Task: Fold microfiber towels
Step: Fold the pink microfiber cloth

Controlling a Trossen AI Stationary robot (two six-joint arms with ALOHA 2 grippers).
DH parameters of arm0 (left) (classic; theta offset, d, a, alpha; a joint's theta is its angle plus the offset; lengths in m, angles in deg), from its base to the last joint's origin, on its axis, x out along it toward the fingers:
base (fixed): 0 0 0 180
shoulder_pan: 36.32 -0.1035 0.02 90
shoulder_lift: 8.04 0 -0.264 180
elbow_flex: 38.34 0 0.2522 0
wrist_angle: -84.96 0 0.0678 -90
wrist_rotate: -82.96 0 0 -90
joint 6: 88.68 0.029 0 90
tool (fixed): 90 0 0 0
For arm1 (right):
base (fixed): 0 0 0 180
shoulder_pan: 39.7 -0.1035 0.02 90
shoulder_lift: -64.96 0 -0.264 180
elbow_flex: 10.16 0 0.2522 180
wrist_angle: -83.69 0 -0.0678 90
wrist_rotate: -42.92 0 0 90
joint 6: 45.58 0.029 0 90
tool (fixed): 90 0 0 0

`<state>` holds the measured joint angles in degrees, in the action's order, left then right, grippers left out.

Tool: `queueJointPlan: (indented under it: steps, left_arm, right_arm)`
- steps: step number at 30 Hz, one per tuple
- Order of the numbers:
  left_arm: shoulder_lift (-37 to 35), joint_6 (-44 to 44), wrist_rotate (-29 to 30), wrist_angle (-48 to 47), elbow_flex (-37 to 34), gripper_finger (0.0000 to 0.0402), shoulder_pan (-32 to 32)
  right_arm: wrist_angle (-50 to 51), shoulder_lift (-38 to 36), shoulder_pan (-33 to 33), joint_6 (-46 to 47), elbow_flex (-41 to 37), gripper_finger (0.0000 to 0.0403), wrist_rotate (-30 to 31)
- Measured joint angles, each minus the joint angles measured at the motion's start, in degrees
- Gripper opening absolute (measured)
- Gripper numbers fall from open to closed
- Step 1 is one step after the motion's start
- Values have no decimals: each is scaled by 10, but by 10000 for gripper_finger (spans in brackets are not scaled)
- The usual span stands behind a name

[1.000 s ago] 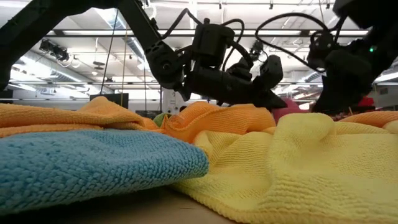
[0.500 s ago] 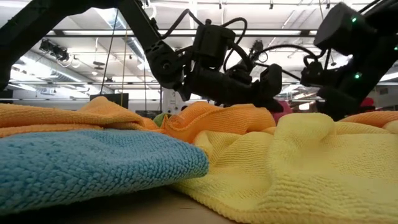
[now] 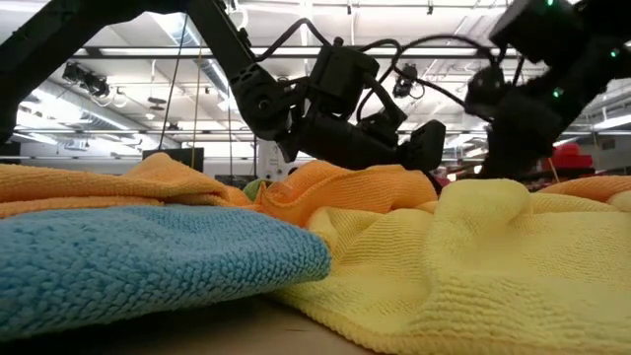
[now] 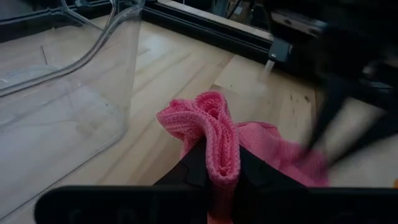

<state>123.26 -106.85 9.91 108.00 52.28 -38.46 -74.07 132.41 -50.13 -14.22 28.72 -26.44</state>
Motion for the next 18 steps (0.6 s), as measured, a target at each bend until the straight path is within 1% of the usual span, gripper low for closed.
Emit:
queueJointPlan:
  steps: [2, 4, 8, 11, 14, 18]
  left_arm:
    - [0, 0, 0, 7, 0, 37, -2]
    - [0, 0, 0, 12, 0, 38, -3]
    - [0, 4, 0, 14, 0, 48, -3]
    - [0, 9, 0, 13, 0, 47, -3]
    - [0, 9, -1, 10, 0, 40, -5]
    - [0, 8, -5, 7, 0, 36, -10]
  right_arm:
    - [-31, 2, -7, -25, -1, 44, -16]
    - [-43, 17, -14, -39, -1, 44, -13]
    - [-39, 59, -13, -45, -3, 44, 4]
    - [-36, 102, -13, -54, -3, 44, 7]
    - [-44, 137, -13, -47, -1, 44, -13]
    - [-45, 141, -31, -41, 0, 44, -43]
